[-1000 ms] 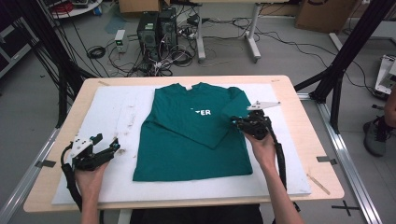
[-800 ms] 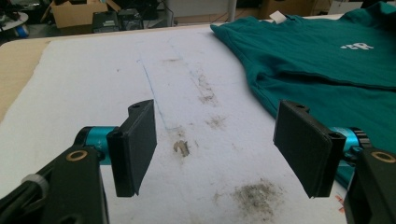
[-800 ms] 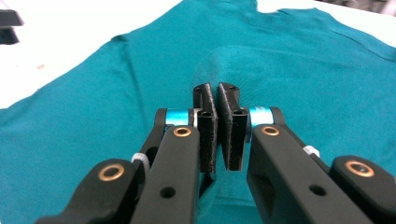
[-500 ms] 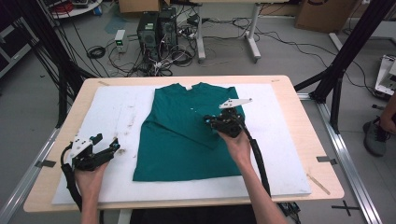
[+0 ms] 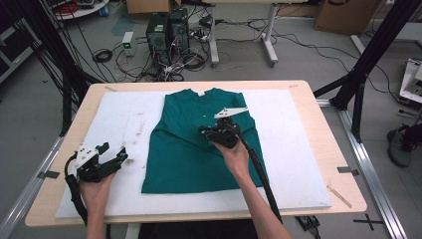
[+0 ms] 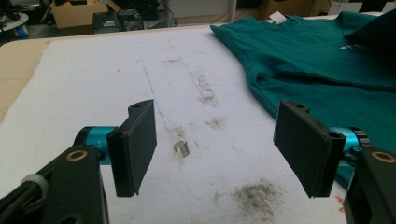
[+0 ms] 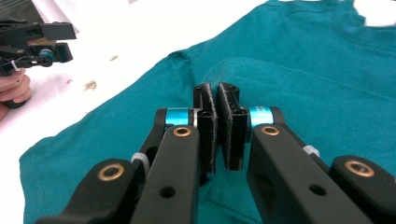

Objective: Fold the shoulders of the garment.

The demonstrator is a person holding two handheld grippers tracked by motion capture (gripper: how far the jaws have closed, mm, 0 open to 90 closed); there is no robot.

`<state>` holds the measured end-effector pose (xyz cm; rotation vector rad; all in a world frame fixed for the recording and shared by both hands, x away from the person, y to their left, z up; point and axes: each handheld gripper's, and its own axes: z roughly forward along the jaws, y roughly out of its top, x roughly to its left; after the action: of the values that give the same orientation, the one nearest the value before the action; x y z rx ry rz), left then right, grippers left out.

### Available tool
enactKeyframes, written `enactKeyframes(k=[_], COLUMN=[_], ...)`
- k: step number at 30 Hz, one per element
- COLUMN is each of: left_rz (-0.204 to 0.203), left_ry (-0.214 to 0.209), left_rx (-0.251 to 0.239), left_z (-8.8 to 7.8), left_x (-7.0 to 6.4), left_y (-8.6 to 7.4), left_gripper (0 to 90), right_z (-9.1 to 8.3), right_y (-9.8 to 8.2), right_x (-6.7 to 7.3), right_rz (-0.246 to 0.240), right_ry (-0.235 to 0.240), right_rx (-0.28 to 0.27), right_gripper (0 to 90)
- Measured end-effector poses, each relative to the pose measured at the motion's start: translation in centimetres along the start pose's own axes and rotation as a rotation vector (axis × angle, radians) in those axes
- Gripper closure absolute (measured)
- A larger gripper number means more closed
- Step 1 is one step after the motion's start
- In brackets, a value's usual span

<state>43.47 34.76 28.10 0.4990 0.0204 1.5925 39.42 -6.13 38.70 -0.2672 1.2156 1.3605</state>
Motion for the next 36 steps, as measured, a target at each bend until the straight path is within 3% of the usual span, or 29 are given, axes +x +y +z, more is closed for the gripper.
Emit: enactKeyframes(k=[10,21,22,24,25,26,29,30,36], left_rz=[0.005,0.006,0.005,0.005,0.005,0.007,0.007,0.007,0.007], left_ry=[0.0,0.001,0.0,0.0,0.0,0.0,0.0,0.0,-0.001], left_rx=[0.004,0.003,0.003,0.003,0.003,0.003,0.004,0.003,0.005], left_z=[0.0,0.0,0.0,0.0,0.0,0.0,0.0,0.0,0.0], left_x=[0.0,0.0,0.0,0.0,0.0,0.0,0.0,0.0,0.0], left_y=[0.0,0.0,0.0,0.0,0.0,0.0,0.0,0.0,0.0], left_gripper=[30.1,30.0,30.0,30.0,30.0,30.0,30.0,30.0,30.1], right_z=[1.8,2.3,2.3,2.2,2.2,1.9,1.6,1.2,-0.5], right_y=[0.0,-0.1,-0.1,-0.1,-0.1,0.0,0.0,0.0,-0.6], right_x=[0.8,1.2,1.2,1.1,1.1,0.9,0.7,0.5,-0.1], right_rz=[0.018,0.017,0.015,0.032,0.032,0.033,0.029,0.025,0.023], right_ry=[0.046,0.101,0.102,0.075,0.075,0.058,0.033,0.005,-0.047], right_rx=[-0.009,-0.002,0.004,-0.006,-0.006,-0.002,0.009,0.017,0.01], right_gripper=[87.1,86.3,83.5,57.4,57.4,45.0,38.5,31.8,26.1])
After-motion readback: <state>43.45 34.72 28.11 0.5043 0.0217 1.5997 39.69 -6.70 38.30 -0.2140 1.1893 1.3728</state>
